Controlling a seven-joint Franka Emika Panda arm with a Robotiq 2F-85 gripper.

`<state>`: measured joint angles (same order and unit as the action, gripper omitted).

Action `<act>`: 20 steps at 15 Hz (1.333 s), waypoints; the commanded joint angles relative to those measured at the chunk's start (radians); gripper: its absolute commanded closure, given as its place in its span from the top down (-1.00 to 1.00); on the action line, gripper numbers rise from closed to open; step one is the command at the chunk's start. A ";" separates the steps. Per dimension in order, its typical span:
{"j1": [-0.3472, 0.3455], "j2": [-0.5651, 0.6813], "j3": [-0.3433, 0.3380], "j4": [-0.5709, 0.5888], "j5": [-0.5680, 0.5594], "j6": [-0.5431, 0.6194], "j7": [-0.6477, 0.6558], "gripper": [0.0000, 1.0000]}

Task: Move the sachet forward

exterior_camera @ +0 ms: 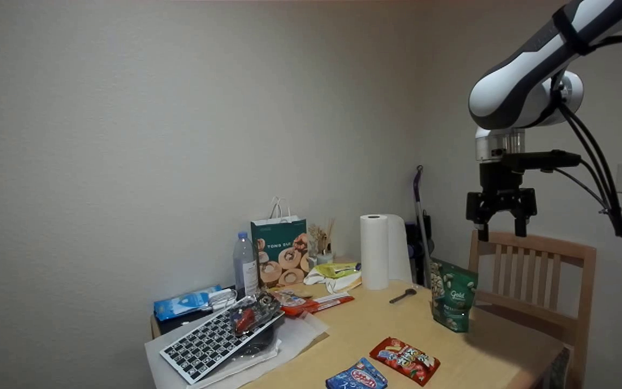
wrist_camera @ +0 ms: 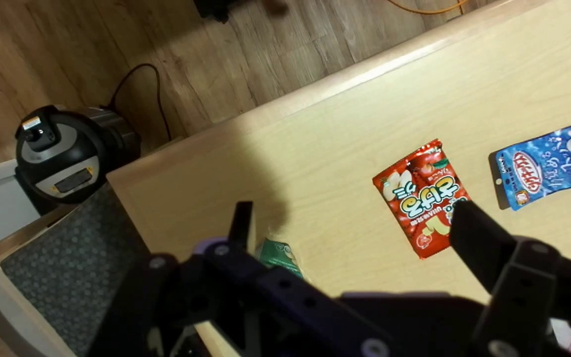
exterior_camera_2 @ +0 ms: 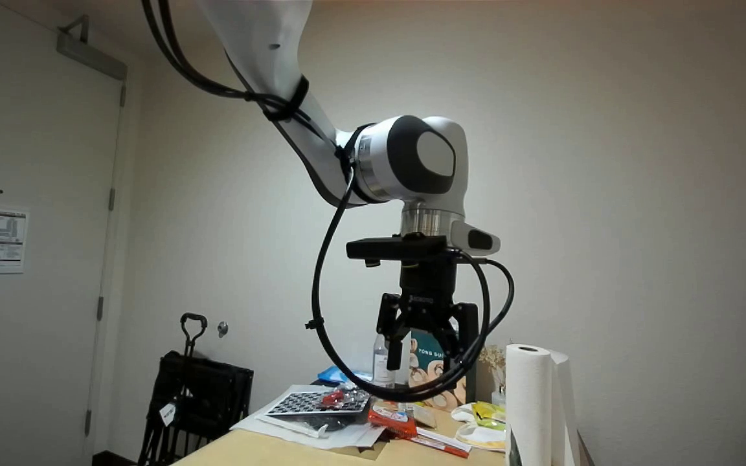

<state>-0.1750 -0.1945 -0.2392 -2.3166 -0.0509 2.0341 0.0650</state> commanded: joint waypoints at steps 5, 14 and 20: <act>-0.009 0.187 0.000 0.182 0.055 -0.018 -0.082 1.00; -0.051 0.468 0.007 0.419 0.080 -0.158 -0.127 1.00; -0.073 0.507 0.009 0.405 0.065 -0.130 -0.119 1.00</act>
<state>-0.2377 0.3127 -0.2407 -1.9149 0.0175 1.9072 -0.0562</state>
